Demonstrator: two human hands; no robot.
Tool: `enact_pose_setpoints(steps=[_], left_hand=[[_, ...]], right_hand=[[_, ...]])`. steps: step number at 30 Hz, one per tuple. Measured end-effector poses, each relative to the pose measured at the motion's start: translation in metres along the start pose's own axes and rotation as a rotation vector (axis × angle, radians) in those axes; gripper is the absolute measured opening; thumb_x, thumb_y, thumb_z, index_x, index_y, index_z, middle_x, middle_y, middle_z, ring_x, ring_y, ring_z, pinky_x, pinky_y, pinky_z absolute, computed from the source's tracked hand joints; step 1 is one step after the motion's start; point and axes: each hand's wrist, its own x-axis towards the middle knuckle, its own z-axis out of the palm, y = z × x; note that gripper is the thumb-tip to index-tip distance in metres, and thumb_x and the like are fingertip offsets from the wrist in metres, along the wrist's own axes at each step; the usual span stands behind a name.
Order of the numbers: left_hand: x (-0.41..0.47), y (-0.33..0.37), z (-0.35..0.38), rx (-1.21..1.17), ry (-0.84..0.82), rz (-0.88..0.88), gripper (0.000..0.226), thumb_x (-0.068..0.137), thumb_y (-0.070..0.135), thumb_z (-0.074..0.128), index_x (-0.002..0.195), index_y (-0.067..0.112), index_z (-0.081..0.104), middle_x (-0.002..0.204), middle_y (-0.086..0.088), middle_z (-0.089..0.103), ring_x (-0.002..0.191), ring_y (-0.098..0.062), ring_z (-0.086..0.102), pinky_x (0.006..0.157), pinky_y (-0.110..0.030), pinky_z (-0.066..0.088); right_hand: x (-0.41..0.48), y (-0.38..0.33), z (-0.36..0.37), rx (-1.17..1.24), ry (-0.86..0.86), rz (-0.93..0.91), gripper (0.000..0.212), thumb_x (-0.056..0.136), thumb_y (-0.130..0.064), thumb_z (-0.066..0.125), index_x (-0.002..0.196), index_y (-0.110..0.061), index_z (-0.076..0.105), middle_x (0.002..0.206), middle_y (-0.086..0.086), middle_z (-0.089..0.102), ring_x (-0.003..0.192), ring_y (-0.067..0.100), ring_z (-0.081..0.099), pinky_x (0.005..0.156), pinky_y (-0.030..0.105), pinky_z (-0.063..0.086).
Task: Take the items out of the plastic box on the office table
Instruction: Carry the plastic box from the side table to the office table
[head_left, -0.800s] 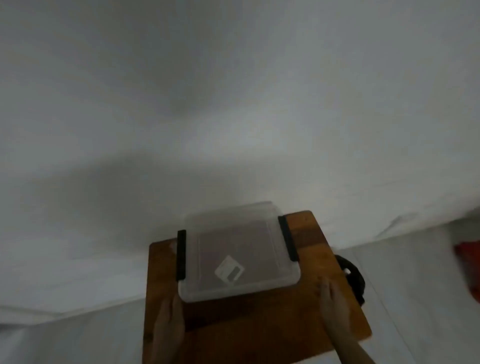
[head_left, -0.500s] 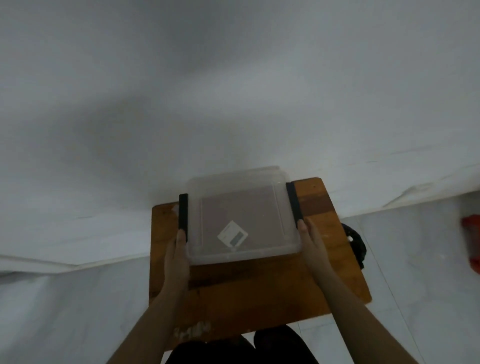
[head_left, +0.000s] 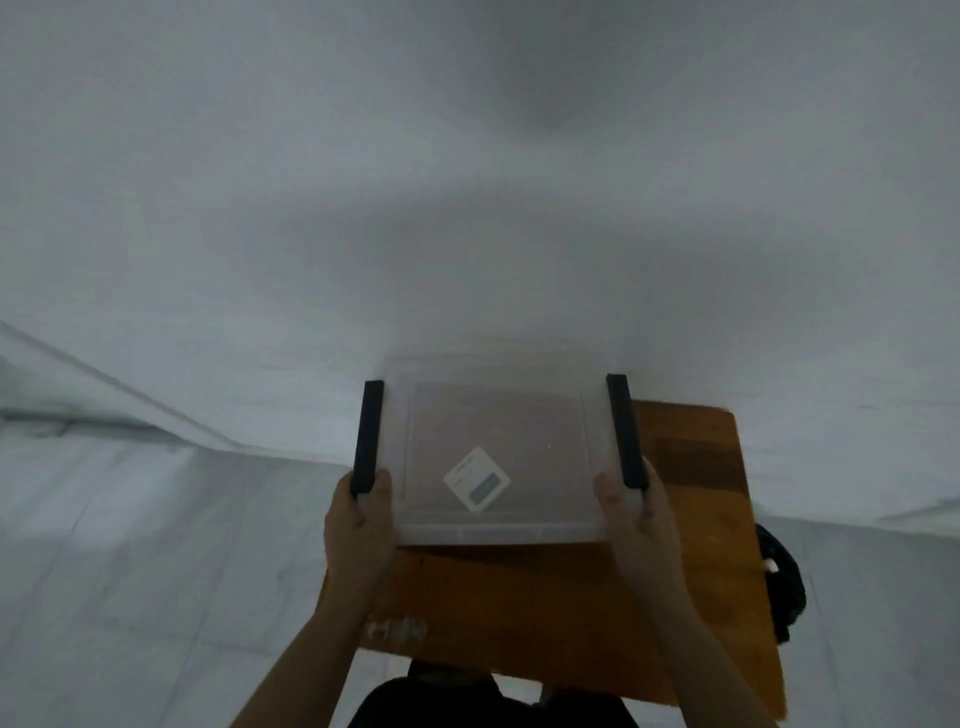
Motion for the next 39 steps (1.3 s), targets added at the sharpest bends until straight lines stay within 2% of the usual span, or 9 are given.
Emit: enact_pose_setpoints(steps=[9, 15, 20, 24, 26, 29, 32, 34, 39], left_hand=[[-0.093, -0.05, -0.11, -0.087, 0.569, -0.223, 0.032, 0.099, 0.041, 0.051, 0.11, 0.012, 0.058, 0.083, -0.004, 0.059, 0.074, -0.02, 0.058, 0.057, -0.028, 0.041], [-0.16, -0.111, -0.223, -0.193, 0.91, -0.337, 0.028, 0.1, 0.042, 0.049, 0.099, 0.015, 0.055, 0.069, 0.0, 0.051, 0.06, -0.017, 0.05, 0.055, -0.031, 0.038], [-0.238, -0.189, -0.337, -0.267, 1.202, -0.406, 0.025, 0.1, 0.038, 0.051, 0.092, 0.014, 0.052, 0.069, -0.003, 0.047, 0.059, -0.018, 0.047, 0.054, -0.033, 0.038], [-0.296, -0.241, -0.418, -0.258, 1.416, -0.467, 0.026, 0.1, 0.031, 0.052, 0.092, 0.007, 0.053, 0.067, -0.005, 0.047, 0.058, -0.021, 0.046, 0.054, -0.034, 0.038], [-0.32, -0.261, -0.45, -0.267, 1.495, -0.517, 0.024, 0.1, 0.03, 0.053, 0.087, 0.009, 0.051, 0.066, -0.004, 0.045, 0.058, -0.02, 0.044, 0.053, -0.033, 0.036], [-0.336, -0.288, -0.491, -0.303, 1.577, -0.545, 0.024, 0.1, 0.029, 0.053, 0.082, 0.014, 0.049, 0.065, -0.003, 0.043, 0.057, -0.019, 0.042, 0.053, -0.033, 0.035], [-0.332, -0.321, -0.532, -0.353, 1.625, -0.569, 0.022, 0.1, 0.031, 0.053, 0.086, 0.014, 0.052, 0.067, -0.005, 0.045, 0.058, -0.02, 0.044, 0.054, -0.033, 0.037], [-0.321, -0.344, -0.561, -0.395, 1.651, -0.587, 0.023, 0.1, 0.032, 0.053, 0.087, 0.012, 0.053, 0.068, -0.006, 0.045, 0.058, -0.02, 0.044, 0.053, -0.034, 0.038], [-0.282, -0.402, -0.665, -0.392, 1.726, -0.637, 0.029, 0.1, 0.033, 0.053, 0.087, 0.007, 0.053, 0.066, -0.005, 0.044, 0.058, -0.019, 0.043, 0.054, -0.034, 0.036]], right_hand=[[-0.031, -0.048, 0.093, -0.069, -0.476, -0.181, 0.06, 0.092, -0.044, 0.063, 0.146, -0.032, 0.039, 0.132, -0.011, 0.052, 0.117, 0.01, 0.051, 0.095, 0.031, 0.046], [-0.131, -0.081, 0.206, -0.148, -0.807, -0.313, 0.041, 0.093, -0.041, 0.061, 0.129, -0.041, 0.04, 0.109, -0.034, 0.047, 0.101, -0.004, 0.052, 0.086, 0.015, 0.039], [-0.262, -0.08, 0.322, -0.196, -1.116, -0.423, 0.059, 0.093, -0.046, 0.06, 0.146, -0.028, 0.041, 0.138, -0.016, 0.052, 0.126, 0.004, 0.048, 0.108, 0.028, 0.035], [-0.37, -0.07, 0.403, -0.236, -1.342, -0.475, 0.055, 0.093, -0.044, 0.06, 0.143, -0.035, 0.04, 0.132, -0.028, 0.048, 0.116, -0.021, 0.043, 0.098, 0.005, 0.031], [-0.416, -0.066, 0.434, -0.277, -1.427, -0.494, 0.056, 0.093, -0.044, 0.06, 0.145, -0.032, 0.041, 0.132, -0.03, 0.049, 0.116, -0.021, 0.044, 0.091, -0.001, 0.029], [-0.47, -0.064, 0.477, -0.304, -1.496, -0.539, 0.059, 0.092, -0.044, 0.06, 0.147, -0.03, 0.041, 0.137, -0.024, 0.051, 0.124, -0.009, 0.045, 0.096, 0.006, 0.03], [-0.509, -0.063, 0.532, -0.323, -1.548, -0.585, 0.054, 0.093, -0.045, 0.059, 0.143, -0.034, 0.043, 0.131, -0.03, 0.051, 0.114, -0.023, 0.044, 0.097, 0.009, 0.032], [-0.531, -0.064, 0.573, -0.34, -1.573, -0.61, 0.051, 0.093, -0.045, 0.058, 0.141, -0.037, 0.042, 0.127, -0.035, 0.049, 0.11, -0.03, 0.04, 0.09, 0.001, 0.031], [-0.6, -0.07, 0.703, -0.338, -1.647, -0.651, 0.049, 0.094, -0.045, 0.058, 0.14, -0.039, 0.044, 0.127, -0.036, 0.05, 0.118, -0.021, 0.044, 0.091, 0.003, 0.033]])
